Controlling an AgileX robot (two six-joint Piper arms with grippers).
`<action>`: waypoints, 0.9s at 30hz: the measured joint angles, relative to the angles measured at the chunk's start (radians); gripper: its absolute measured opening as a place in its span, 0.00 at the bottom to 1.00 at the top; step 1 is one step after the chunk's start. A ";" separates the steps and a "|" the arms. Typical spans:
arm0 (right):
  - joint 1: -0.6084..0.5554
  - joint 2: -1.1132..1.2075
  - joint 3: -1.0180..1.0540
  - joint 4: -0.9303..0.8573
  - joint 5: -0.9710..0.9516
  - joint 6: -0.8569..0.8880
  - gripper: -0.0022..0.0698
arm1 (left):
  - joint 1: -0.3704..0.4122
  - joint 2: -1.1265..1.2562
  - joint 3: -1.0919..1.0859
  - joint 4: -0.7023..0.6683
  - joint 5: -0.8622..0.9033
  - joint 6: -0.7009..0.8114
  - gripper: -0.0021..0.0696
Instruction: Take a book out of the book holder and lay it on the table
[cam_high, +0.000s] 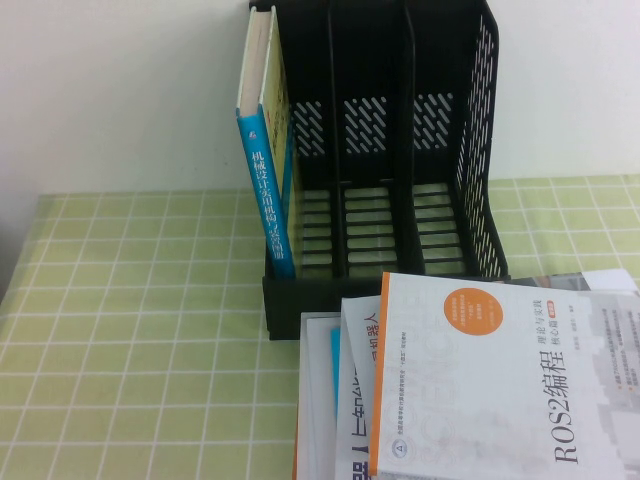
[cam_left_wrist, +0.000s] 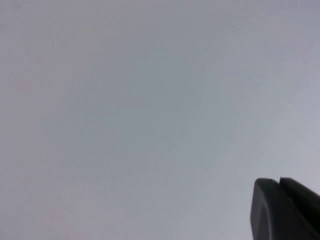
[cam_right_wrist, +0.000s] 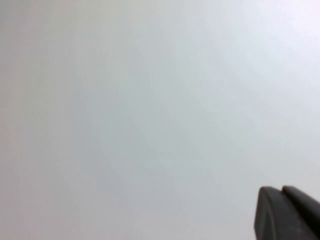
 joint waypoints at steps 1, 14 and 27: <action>0.000 0.000 -0.040 -0.034 0.020 0.024 0.03 | 0.000 0.000 -0.010 0.022 -0.005 -0.017 0.03; 0.000 0.264 -0.587 -0.857 0.333 0.657 0.03 | 0.000 0.262 -0.513 0.261 0.622 -0.040 0.03; 0.009 0.554 -0.648 -1.110 0.727 0.841 0.03 | 0.000 0.693 -0.644 0.222 0.890 0.042 0.03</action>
